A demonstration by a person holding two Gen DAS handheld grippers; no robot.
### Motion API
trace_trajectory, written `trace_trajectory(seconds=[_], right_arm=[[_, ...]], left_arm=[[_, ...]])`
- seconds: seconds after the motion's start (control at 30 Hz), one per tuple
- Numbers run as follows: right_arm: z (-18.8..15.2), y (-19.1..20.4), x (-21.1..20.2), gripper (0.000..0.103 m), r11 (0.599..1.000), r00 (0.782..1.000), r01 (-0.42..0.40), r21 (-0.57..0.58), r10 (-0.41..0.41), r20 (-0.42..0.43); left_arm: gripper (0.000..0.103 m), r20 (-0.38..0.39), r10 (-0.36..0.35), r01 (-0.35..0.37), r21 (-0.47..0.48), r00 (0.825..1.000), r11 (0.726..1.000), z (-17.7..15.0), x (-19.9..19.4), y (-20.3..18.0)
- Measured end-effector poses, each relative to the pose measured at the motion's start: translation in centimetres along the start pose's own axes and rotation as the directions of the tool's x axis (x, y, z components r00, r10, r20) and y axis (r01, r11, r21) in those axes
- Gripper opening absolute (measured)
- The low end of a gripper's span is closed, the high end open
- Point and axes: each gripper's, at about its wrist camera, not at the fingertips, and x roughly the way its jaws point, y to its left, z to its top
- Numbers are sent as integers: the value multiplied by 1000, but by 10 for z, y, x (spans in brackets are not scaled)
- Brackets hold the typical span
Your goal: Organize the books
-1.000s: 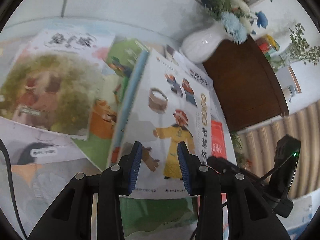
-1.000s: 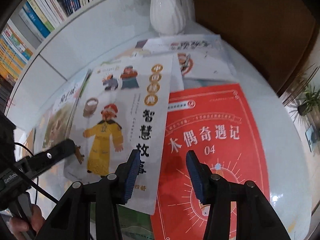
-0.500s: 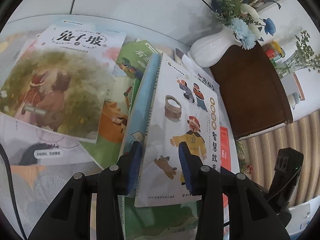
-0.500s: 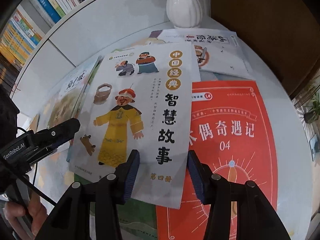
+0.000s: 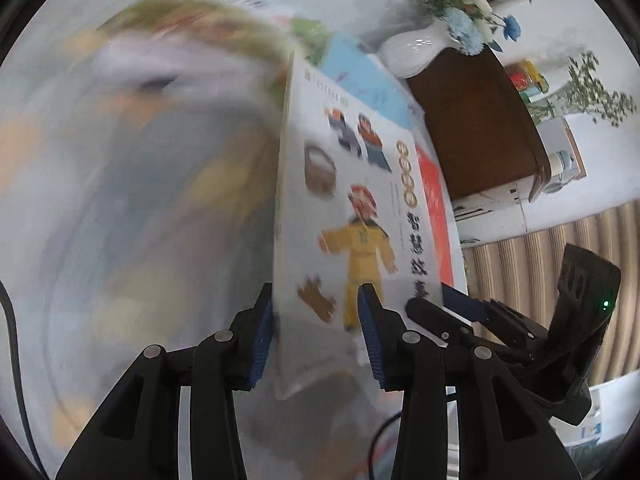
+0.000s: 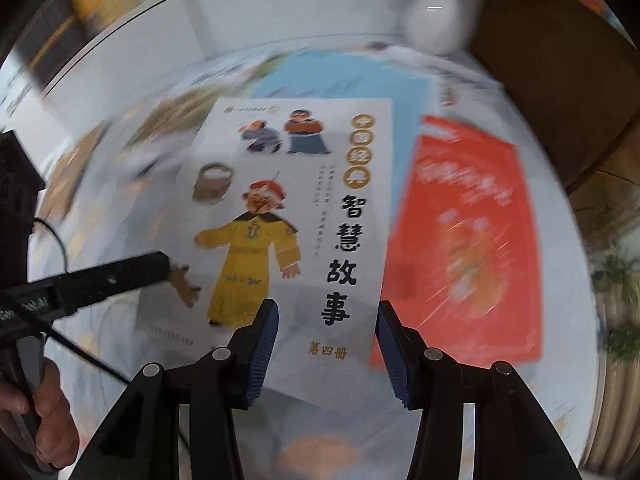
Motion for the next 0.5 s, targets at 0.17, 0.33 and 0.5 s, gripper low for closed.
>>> trace_trajectory(seconds=[0.17,0.33,0.5], right_arm=[[-45,88,4,51,981,991,-129,-145,121,-64],[-58,143,28,51,954,973,-197,-226,162,-163],[-46,150,40,53,961,994,-82,-266,59,-93]], left_arm=[[37,57,83,-77,-110,995,991,-66,-58,57],[37,150,113,-69,-273,982,960,-99,-107,117],[37,194,199,-137,-293,961,946,-112,-122,139]])
